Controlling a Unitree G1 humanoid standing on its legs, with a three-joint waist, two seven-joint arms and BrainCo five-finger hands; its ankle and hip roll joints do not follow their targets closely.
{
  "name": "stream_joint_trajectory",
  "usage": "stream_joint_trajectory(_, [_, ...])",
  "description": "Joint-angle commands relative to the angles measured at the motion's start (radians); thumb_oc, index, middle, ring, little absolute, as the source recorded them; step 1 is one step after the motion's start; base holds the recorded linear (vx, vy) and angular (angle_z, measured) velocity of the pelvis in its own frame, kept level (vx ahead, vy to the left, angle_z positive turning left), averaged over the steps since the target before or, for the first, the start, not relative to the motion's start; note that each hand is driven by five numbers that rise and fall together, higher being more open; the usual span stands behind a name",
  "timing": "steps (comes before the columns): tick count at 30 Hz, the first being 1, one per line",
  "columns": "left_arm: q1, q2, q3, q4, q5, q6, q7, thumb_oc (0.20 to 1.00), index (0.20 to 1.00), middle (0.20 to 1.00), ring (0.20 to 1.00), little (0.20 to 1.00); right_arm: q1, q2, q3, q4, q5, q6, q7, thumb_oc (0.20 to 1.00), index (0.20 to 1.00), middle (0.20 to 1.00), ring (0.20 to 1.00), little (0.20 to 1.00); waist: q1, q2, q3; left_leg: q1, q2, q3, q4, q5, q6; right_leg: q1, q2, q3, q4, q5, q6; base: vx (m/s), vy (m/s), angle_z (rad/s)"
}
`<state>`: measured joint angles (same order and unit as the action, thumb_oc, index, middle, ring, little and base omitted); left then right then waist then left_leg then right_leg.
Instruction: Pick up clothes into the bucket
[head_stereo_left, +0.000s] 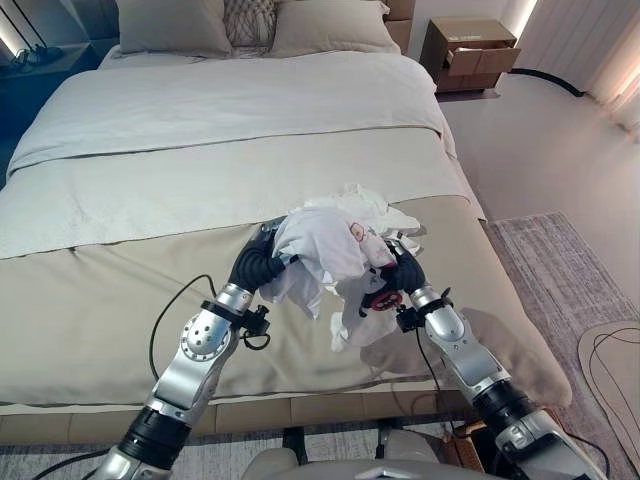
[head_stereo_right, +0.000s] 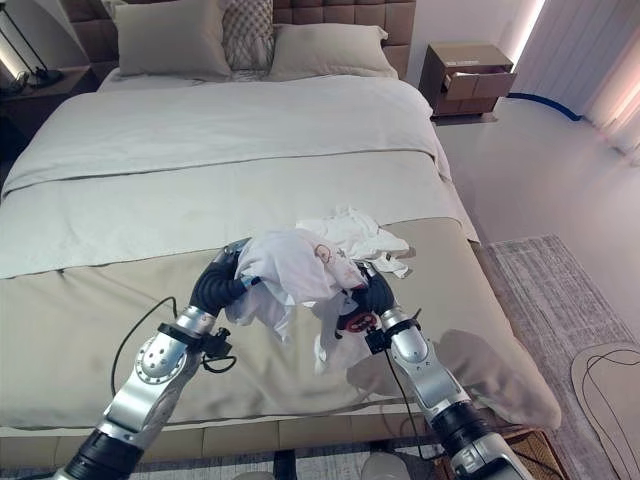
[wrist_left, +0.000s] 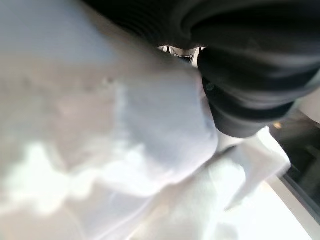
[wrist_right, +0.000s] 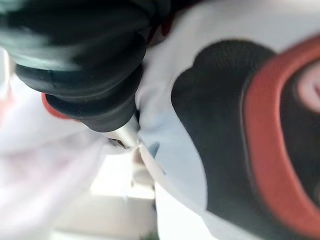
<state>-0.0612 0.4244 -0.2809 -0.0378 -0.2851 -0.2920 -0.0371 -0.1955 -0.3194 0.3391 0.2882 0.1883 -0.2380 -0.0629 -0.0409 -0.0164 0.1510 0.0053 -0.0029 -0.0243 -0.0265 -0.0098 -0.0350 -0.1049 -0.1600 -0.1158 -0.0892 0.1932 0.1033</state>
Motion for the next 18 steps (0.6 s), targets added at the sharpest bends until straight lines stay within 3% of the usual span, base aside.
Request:
stream_joint_trajectory(1, [-0.022,0.013,0.065,0.061,0.062,-0.081,0.067,1.000,1.000,1.000,1.000,1.000,0.006,0.007,-0.101,-0.037,0.096,-0.081,-0.033,0.200,0.200,0.200,0.200,0.200,-0.006,-0.056,-0.026,-0.027,-0.038,0.002,0.093,-0.086,0.037,0.029,-0.074,-0.031,0.046,-0.037,0.080,0.00,0.000,0.00])
stream_joint_trajectory(8, [-0.005,-0.006,0.069,0.256,0.172,-0.065,0.096,1.000,1.000,1.000,1.000,1.000,0.072,-0.001,-0.215,-0.056,0.110,-0.101,-0.055,0.200,0.200,0.200,0.200,0.200,-0.021,-0.060,-0.042,-0.017,-0.041,0.016,0.107,-0.101,0.043,0.036,-0.076,-0.015,0.055,-0.041,0.084,0.01,0.011,-0.08])
stream_joint_trajectory(18, [0.030,-0.016,0.072,0.297,0.183,-0.053,0.070,1.000,1.000,1.000,1.000,1.000,0.140,0.008,-0.379,-0.110,0.170,-0.134,-0.105,0.200,0.200,0.200,0.200,0.200,-0.052,-0.054,-0.038,-0.012,-0.041,0.032,0.182,-0.144,0.050,0.043,-0.078,0.028,0.114,-0.079,0.074,0.01,-0.005,-0.04])
